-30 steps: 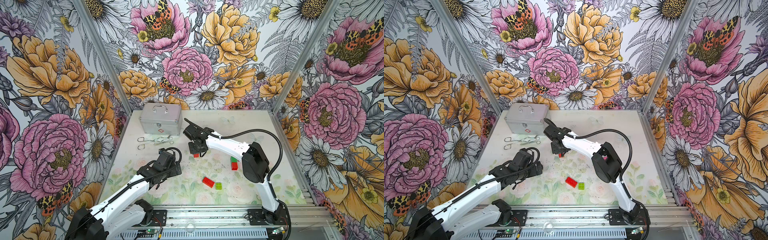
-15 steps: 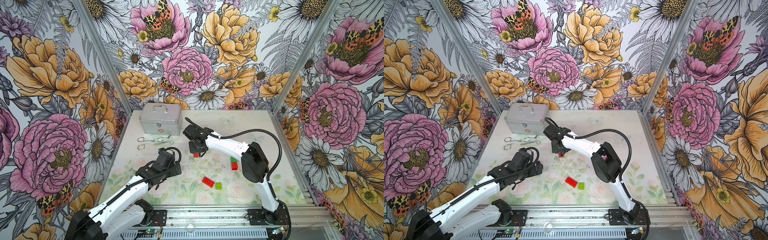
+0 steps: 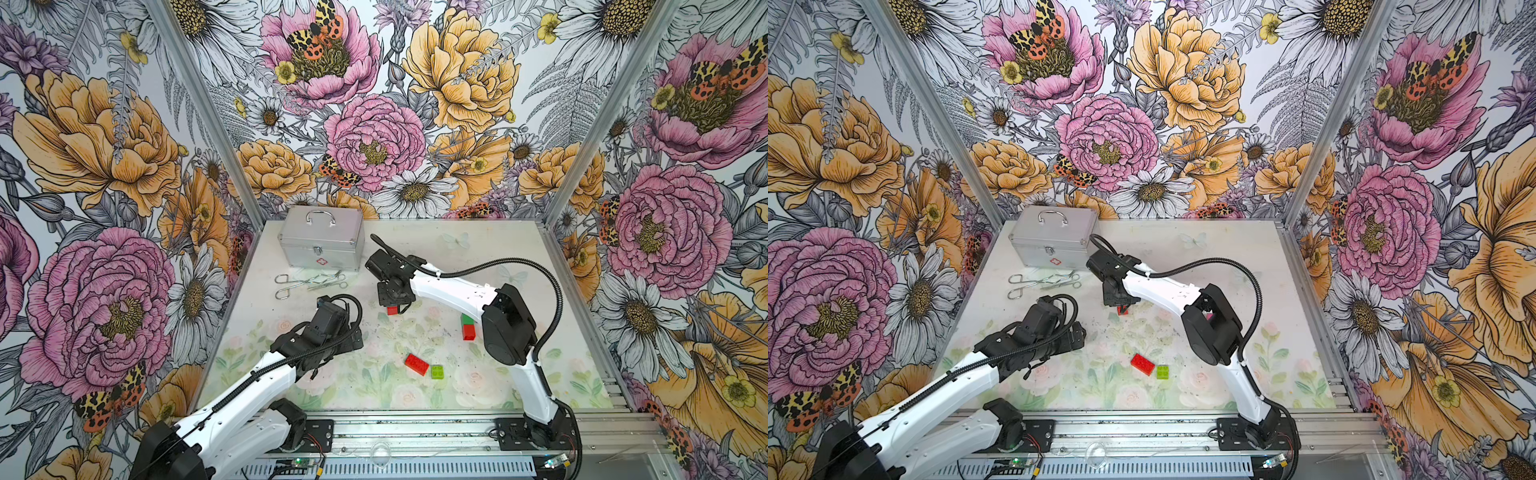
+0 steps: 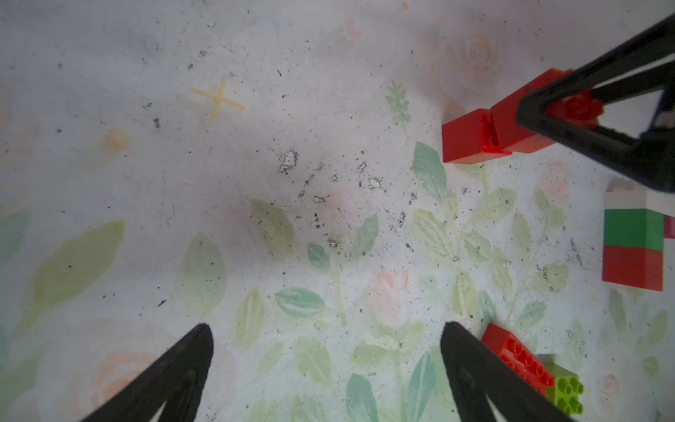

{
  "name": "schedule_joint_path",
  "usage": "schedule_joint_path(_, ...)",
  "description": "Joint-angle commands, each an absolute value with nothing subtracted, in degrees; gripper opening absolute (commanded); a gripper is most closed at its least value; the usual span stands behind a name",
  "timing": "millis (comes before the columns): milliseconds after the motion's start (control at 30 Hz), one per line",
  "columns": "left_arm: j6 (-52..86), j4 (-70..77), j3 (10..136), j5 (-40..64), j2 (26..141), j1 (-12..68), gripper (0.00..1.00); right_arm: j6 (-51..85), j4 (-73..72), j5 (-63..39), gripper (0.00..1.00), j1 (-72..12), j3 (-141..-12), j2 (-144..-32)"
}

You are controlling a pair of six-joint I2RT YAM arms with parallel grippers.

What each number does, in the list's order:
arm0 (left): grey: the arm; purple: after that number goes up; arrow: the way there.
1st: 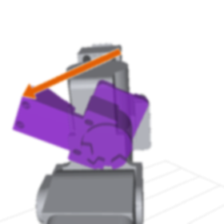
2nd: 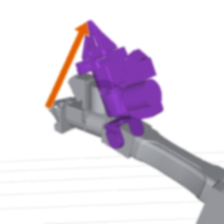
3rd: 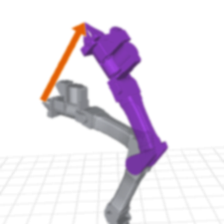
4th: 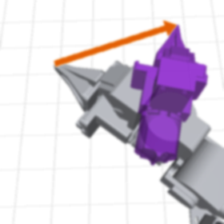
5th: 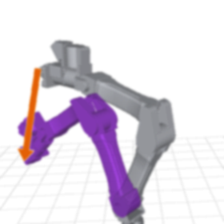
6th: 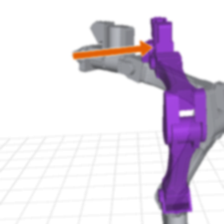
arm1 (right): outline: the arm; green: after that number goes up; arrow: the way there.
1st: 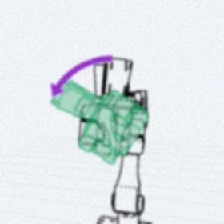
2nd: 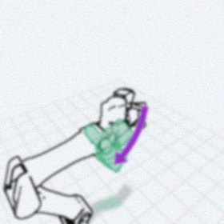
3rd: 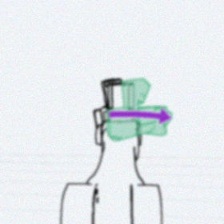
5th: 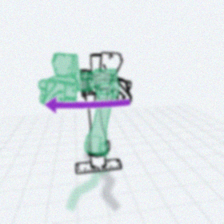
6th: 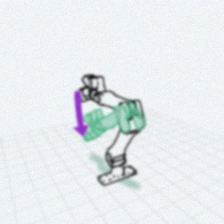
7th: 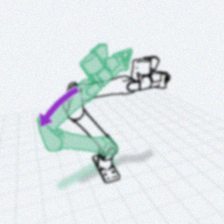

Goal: Assemble the letter r with lego
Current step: Assemble the lego brick with the lego brick.

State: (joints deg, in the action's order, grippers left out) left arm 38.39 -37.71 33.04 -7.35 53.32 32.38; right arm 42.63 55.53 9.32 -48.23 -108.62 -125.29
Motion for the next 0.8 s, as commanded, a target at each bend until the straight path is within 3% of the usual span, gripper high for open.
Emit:
schedule_joint_path(0,37.2,-36.4,33.3,-6.2,52.5,31.8,0.99,43.3,55.5,9.5,0.26,-48.8,-109.9,-126.4)
schedule_joint_path(767,37.7,-36.3,32.8,-6.7,51.0,31.8,0.99,44.7,51.0,12.2,0.26,-49.8,-105.0,-124.3)
